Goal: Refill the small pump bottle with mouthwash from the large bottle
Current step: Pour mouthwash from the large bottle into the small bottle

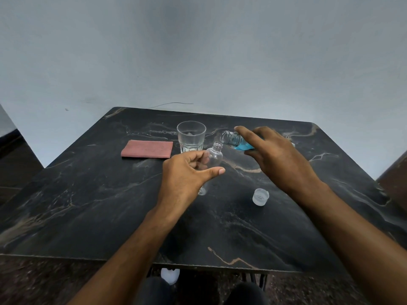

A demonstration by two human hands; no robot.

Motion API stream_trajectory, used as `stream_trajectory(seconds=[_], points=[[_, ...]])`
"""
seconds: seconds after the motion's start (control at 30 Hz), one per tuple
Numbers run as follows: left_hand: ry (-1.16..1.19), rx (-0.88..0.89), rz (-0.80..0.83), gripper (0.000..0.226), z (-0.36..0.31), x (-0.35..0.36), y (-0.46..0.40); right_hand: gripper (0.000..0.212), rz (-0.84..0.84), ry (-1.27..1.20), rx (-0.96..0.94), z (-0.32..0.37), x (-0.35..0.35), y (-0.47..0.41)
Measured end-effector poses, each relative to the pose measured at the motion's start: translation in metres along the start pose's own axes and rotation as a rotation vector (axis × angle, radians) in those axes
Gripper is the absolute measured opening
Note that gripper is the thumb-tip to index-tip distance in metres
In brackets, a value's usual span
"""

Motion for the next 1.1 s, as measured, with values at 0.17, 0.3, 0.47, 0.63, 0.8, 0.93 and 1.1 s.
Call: stream_trajectory(seconds=[0.17,0.3,0.47,0.63,0.8,0.93,1.1], points=[[0.002,0.0,0.009,0.059,-0.0007,0.0038,-0.0006,0.063,0.01,-0.001,-0.011,0.0003,0.0022,-0.0003],[-0.002,0.007,0.009,0.059,-0.0015,0.0051,-0.0008,0.064,0.02,-0.001,-0.011,-0.0014,0.0042,0.0002],[-0.016,0.021,0.004,0.059,-0.0025,0.0047,-0.0007,0.066,0.014,0.016,-0.03,-0.0013,0.0026,-0.0004],[-0.005,0.033,-0.001,0.059,-0.005,0.0035,0.0,0.068,-0.004,0.018,-0.039,-0.0015,0.0002,-0.0012],[-0.009,0.038,0.0,0.063,-0.0069,0.0029,-0.0013,0.07,-0.026,0.036,-0.048,-0.0013,-0.0021,-0.0022],[-0.001,0.034,0.003,0.063,-0.0067,0.0027,-0.0008,0.072,-0.029,0.04,-0.05,-0.0018,-0.0023,-0.0026],[-0.008,0.038,0.007,0.062,-0.006,0.0024,0.0002,0.072,-0.032,0.045,-0.052,-0.0001,-0.0021,-0.0025]])
Point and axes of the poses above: each hand's wrist, its own y-axis away from the middle knuckle, its own x-axis out of the palm, z = x × y, the point moved 8 cm from there along -y, towards the middle knuckle, and after that the axes turned 8 degrees about y, right-handed, at the moved point
